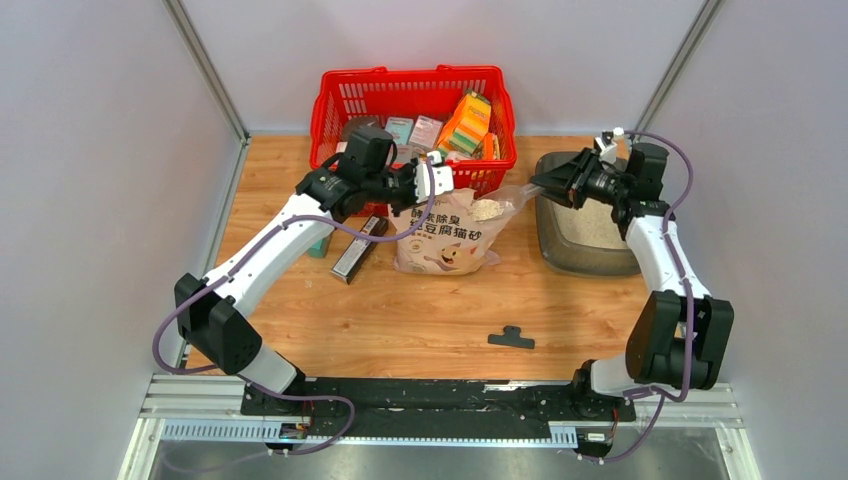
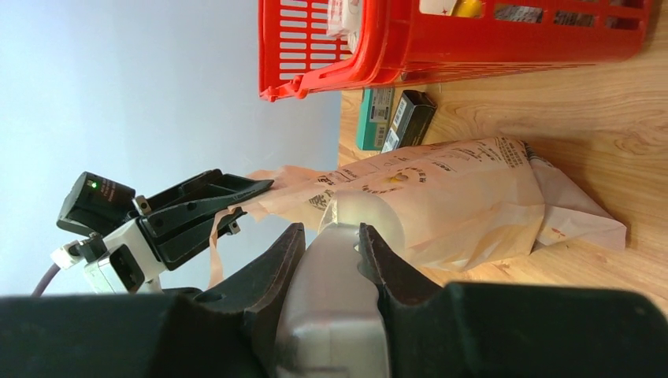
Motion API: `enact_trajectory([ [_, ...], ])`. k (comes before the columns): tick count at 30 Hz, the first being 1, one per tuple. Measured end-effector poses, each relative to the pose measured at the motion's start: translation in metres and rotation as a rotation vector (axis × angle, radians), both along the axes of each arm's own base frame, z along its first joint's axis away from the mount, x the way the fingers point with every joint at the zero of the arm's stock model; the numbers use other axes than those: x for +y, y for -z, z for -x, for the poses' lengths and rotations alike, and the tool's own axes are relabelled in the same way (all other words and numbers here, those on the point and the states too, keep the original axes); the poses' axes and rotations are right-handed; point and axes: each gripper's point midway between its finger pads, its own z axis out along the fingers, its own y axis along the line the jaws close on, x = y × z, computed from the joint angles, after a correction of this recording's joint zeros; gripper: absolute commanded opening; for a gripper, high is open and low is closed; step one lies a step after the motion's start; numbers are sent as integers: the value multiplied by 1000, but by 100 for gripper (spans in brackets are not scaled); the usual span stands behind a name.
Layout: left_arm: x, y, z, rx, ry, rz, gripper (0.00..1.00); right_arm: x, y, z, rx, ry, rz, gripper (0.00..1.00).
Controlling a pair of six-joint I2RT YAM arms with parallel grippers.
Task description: Fill the litter box with clean litter
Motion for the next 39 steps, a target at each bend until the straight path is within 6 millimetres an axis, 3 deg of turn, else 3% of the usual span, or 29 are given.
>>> enact_trajectory([
  [25, 3, 1, -5, 5, -49, -2, 0, -48, 8, -7, 102, 119, -132, 0],
  [35, 3, 1, -5, 4, -49, -2, 0, -100, 1, -9, 78, 231, -155, 0],
  [39, 3, 1, -5, 4, -48, -2, 0, -135, 3, -6, 65, 315, -164, 0],
])
